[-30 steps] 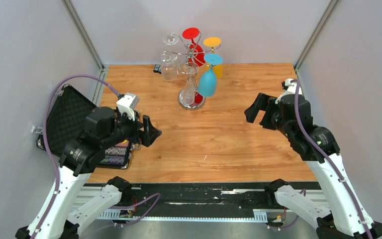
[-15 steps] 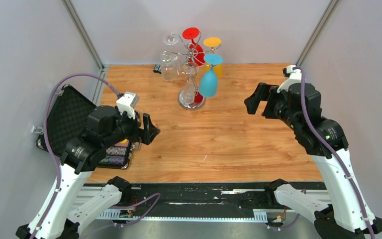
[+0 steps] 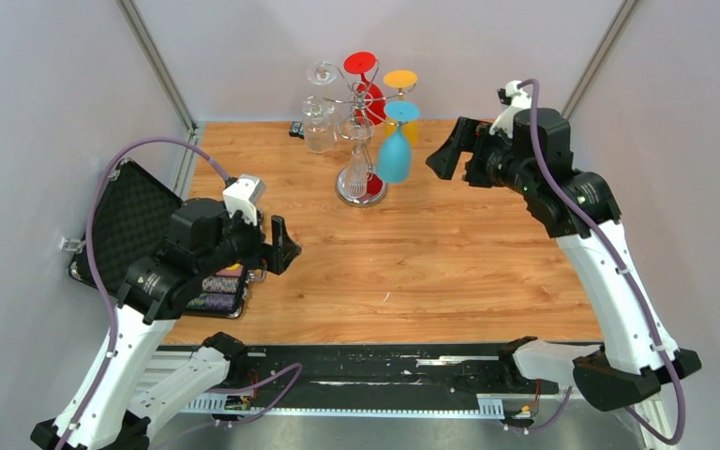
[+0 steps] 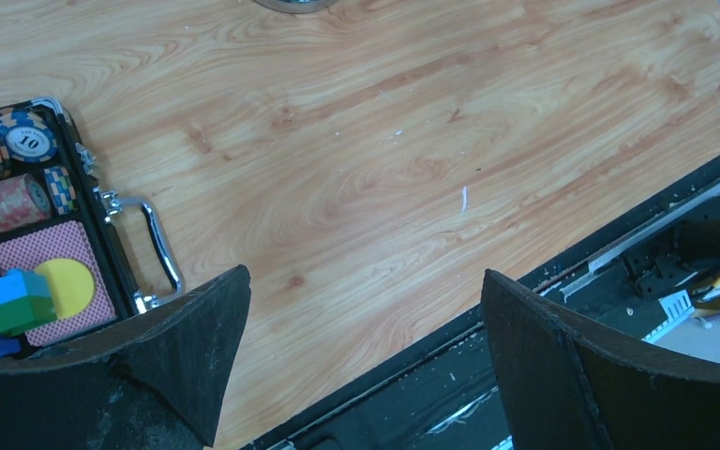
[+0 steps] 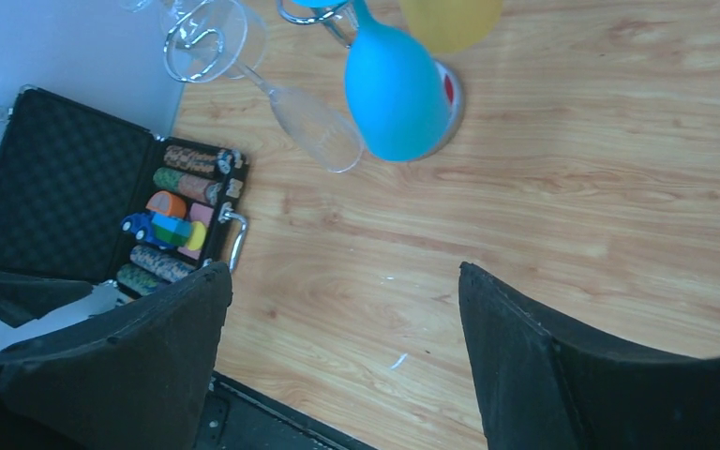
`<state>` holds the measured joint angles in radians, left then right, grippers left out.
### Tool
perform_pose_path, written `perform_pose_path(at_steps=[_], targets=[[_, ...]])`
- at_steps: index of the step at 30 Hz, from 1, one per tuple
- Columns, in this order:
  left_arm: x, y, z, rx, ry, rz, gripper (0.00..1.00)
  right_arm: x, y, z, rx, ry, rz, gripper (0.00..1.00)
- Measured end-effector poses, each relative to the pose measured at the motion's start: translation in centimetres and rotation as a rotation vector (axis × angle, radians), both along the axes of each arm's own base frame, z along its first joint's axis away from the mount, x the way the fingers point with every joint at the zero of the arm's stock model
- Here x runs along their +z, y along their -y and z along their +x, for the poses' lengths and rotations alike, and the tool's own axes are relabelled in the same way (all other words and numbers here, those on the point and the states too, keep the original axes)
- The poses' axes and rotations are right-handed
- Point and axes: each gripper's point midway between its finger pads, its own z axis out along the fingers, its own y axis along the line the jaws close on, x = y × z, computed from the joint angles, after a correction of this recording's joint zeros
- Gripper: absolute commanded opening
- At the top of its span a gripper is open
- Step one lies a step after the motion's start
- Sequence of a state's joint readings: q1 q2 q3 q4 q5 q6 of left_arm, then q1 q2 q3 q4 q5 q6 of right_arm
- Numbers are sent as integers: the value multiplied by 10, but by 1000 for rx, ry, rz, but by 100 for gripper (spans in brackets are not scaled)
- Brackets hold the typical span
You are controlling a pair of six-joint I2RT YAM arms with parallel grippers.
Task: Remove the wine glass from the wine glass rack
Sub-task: Pick up the wine glass from the wine rack.
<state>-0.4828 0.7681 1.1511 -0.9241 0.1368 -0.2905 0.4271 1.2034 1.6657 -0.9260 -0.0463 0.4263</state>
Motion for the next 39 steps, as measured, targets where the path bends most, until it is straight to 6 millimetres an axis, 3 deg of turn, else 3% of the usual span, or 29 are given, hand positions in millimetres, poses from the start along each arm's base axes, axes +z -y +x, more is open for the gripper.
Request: perform_pose_path(at_steps=[9, 16, 22, 39], targets=[[4, -8, -11, 2, 35, -5, 100, -5, -39, 27, 56, -79, 140, 79], [-5, -12, -17, -1, 32, 3, 100, 4, -62, 45, 74, -100, 254, 69], [3, -15, -24, -3, 75, -15, 100, 2, -83, 59, 95, -156, 359, 59], [5, -21, -27, 25, 213, -83, 100, -7, -127, 80, 113, -247, 521, 38]])
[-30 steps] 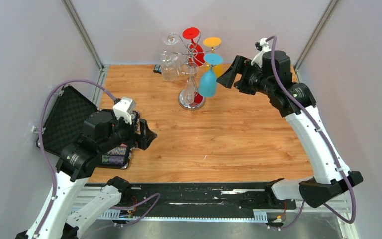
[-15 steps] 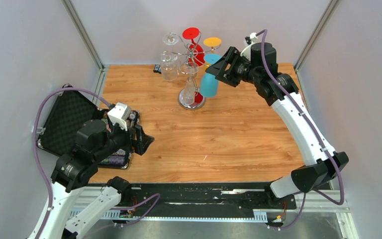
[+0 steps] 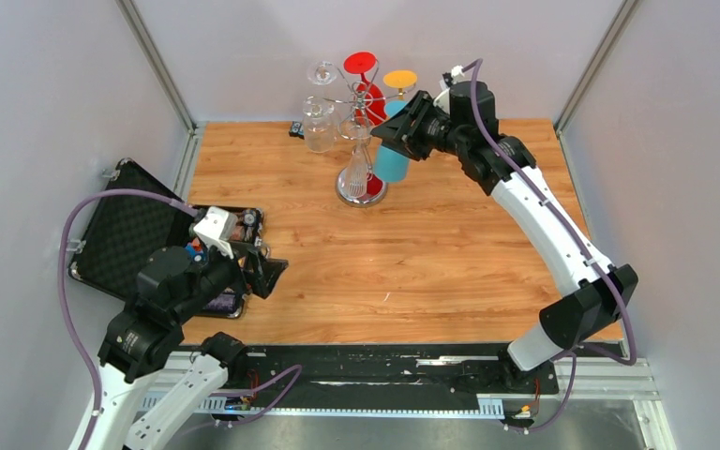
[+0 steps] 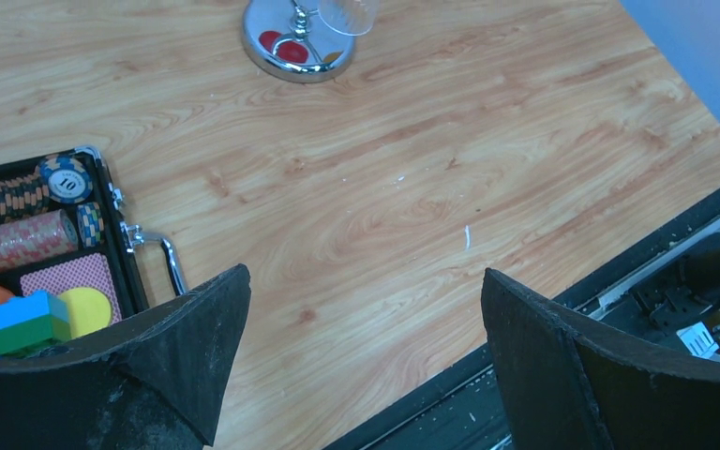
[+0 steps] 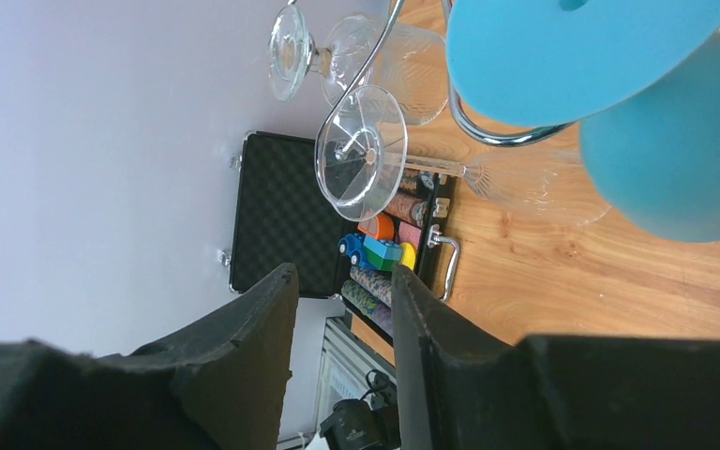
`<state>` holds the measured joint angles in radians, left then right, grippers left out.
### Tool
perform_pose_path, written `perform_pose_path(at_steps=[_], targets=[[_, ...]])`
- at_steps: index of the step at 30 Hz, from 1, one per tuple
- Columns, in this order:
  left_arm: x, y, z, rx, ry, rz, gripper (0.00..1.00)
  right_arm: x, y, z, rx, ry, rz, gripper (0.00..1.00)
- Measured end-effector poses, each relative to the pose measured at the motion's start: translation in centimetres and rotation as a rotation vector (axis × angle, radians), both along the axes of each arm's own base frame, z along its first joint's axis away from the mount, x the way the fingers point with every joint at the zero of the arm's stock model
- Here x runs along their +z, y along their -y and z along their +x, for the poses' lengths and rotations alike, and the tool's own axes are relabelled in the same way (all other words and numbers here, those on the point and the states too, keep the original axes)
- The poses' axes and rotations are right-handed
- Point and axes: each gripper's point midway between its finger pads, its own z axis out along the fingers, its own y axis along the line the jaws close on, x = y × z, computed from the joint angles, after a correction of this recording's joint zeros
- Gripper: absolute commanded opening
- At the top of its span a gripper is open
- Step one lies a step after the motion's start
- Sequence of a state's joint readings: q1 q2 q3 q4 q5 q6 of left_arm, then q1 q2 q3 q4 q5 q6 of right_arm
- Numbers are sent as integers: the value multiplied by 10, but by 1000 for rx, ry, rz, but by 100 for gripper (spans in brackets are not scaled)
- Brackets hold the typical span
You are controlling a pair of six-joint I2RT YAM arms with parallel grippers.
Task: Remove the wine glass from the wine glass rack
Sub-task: Pick up the wine glass from the wine rack.
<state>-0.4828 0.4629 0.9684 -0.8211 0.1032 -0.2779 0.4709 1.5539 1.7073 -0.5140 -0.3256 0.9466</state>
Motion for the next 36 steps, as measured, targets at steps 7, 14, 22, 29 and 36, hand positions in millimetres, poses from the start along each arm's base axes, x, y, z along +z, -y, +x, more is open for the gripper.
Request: perform_pose_path(at_steps=[7, 14, 22, 29, 36], targets=[[-1, -3, -2, 9, 48, -27, 100, -10, -12, 2, -29, -22, -6, 32], [-2, -3, -3, 9, 74, -41, 100, -21, -19, 5, -90, -44, -4, 31], [1, -7, -5, 26, 110, -56, 100, -27, -22, 11, -169, -62, 14, 30], [3, -10, -5, 38, 132, -64, 100, -31, -26, 21, -215, -80, 46, 28], [4, -14, -6, 55, 149, -69, 100, -29, -30, 26, -245, -86, 75, 24]])
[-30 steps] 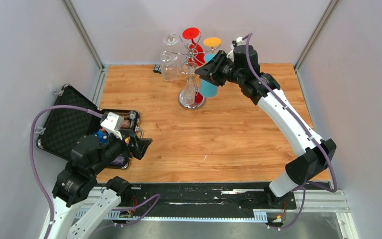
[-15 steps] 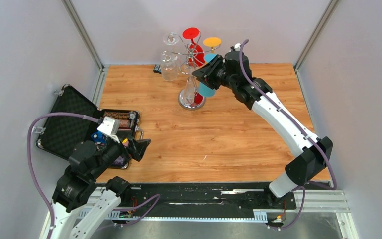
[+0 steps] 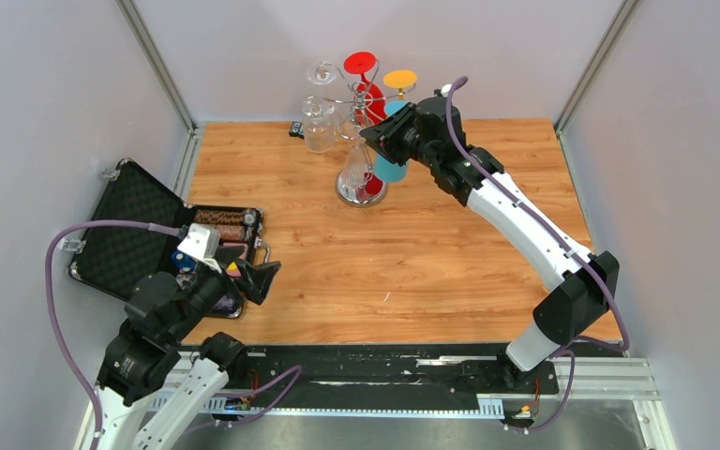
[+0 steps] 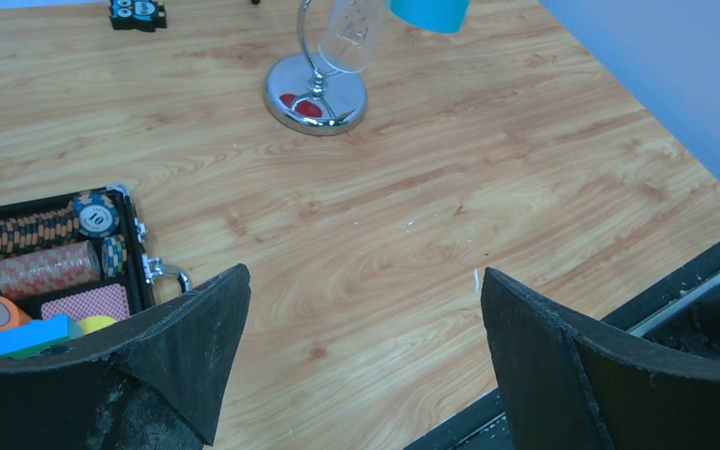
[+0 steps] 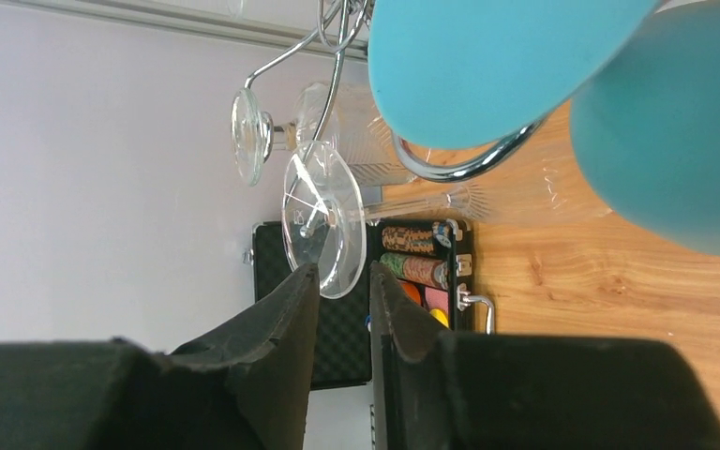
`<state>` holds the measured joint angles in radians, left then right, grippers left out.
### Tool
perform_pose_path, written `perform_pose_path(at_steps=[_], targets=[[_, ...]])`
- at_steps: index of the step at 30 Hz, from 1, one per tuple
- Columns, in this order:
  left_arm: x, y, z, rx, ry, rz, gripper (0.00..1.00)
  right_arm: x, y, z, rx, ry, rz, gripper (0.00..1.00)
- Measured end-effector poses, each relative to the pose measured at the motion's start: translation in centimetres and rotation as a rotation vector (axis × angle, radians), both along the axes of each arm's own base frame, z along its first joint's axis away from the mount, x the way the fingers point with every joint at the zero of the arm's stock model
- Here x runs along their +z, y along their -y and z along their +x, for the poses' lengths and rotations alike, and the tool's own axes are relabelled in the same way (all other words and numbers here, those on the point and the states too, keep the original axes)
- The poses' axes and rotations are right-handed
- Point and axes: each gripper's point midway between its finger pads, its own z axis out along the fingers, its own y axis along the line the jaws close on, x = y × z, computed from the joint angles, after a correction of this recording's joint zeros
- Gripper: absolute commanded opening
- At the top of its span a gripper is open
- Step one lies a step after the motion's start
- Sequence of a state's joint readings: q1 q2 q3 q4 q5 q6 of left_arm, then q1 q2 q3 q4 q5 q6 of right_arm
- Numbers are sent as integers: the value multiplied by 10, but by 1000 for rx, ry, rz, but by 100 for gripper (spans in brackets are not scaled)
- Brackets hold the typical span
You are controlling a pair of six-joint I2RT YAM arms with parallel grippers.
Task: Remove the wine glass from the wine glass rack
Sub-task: Pick up the wine glass from the wine rack.
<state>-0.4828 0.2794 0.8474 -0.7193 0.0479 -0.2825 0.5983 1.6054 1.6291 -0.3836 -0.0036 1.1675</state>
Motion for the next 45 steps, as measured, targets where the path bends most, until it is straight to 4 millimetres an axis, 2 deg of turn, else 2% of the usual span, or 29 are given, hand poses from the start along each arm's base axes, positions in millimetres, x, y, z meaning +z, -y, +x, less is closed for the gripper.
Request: perform_pose_path(at_steps=[6, 15, 31, 45], targets=[[1, -1, 0, 6, 9, -4, 100, 2, 2, 4, -30, 2, 12, 20], [3, -3, -1, 9, 19, -8, 100, 5, 2, 7, -53, 10, 26, 0], [4, -5, -1, 23, 25, -9, 100, 9, -4, 4, -52, 25, 42, 0], [3, -6, -1, 27, 27, -10, 100, 14, -7, -18, -22, 35, 53, 0]])
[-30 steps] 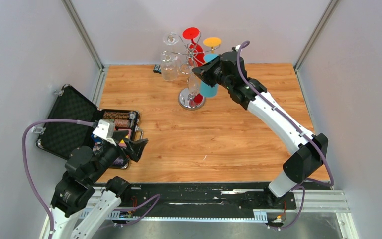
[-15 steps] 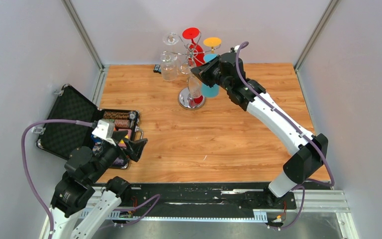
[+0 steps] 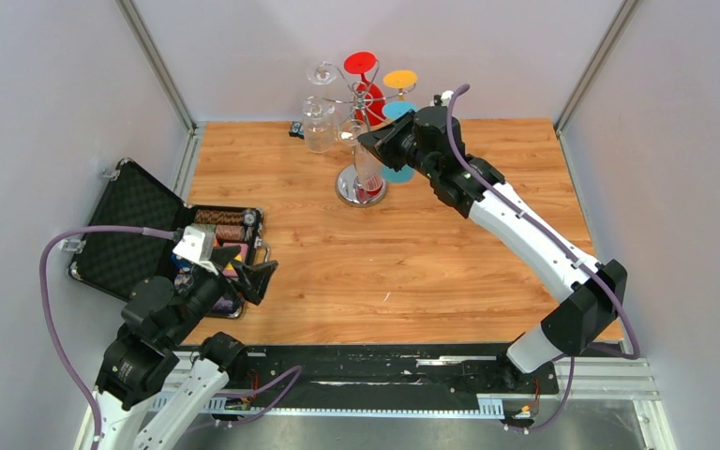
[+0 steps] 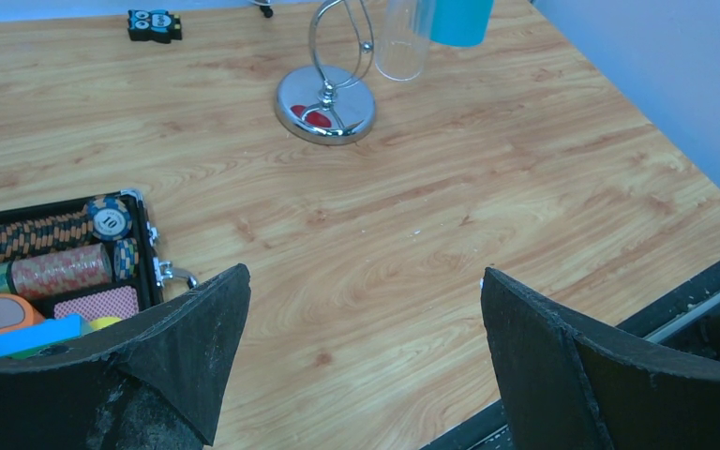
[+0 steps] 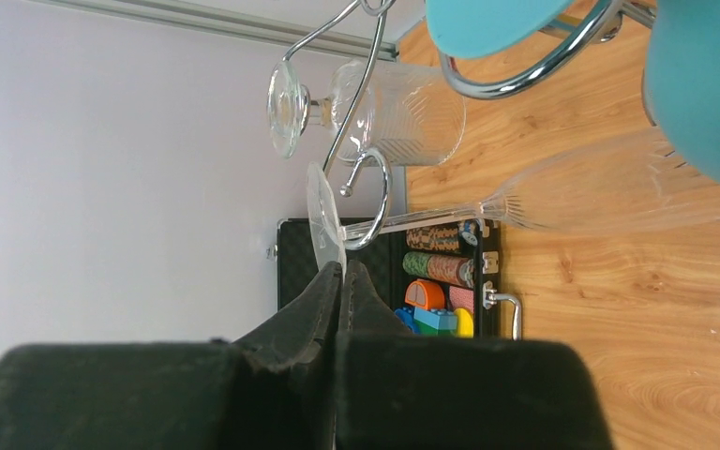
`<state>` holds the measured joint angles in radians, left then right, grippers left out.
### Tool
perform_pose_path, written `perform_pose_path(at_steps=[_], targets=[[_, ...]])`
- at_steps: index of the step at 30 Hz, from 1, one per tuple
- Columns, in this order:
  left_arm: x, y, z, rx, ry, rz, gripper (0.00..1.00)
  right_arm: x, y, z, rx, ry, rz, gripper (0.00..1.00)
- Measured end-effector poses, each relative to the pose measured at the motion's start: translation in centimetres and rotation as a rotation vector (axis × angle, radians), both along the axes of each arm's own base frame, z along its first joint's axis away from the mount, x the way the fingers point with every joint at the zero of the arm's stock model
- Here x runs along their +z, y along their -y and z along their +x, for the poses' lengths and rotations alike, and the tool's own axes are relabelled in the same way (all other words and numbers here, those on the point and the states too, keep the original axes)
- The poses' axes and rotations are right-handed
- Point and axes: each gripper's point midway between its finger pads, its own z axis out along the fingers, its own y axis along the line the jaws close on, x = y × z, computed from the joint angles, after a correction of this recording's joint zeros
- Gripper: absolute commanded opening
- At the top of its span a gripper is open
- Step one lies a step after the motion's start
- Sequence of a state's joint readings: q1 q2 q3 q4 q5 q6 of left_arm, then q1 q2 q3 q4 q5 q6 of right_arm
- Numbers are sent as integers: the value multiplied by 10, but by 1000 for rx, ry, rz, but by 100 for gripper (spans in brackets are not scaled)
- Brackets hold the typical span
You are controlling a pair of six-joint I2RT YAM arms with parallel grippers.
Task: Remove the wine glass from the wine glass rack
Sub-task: Pick up the wine glass from the wine rack.
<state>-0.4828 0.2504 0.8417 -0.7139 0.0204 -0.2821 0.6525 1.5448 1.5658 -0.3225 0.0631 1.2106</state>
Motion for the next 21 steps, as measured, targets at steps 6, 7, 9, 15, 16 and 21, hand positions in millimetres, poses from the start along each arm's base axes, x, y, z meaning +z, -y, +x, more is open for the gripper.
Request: perform_pose_path(at_steps=[6, 7, 9, 15, 16, 21], targets=[[-1, 0, 1, 3, -3, 2, 100, 2, -3, -2, 8, 5, 4, 0], [-1, 0, 1, 3, -3, 2, 100, 2, -3, -2, 8, 5, 4, 0], [-1, 0, 1, 3, -3, 2, 100, 2, -3, -2, 8, 6, 4, 0], [-1, 0, 1, 3, -3, 2, 100, 10, -8, 1, 12, 18, 16, 0], [-1, 0, 1, 3, -3, 2, 100, 11, -9, 2, 14, 19, 18, 0], [-1, 0, 1, 4, -3, 2, 100, 9, -14, 6, 14, 9, 25, 0]])
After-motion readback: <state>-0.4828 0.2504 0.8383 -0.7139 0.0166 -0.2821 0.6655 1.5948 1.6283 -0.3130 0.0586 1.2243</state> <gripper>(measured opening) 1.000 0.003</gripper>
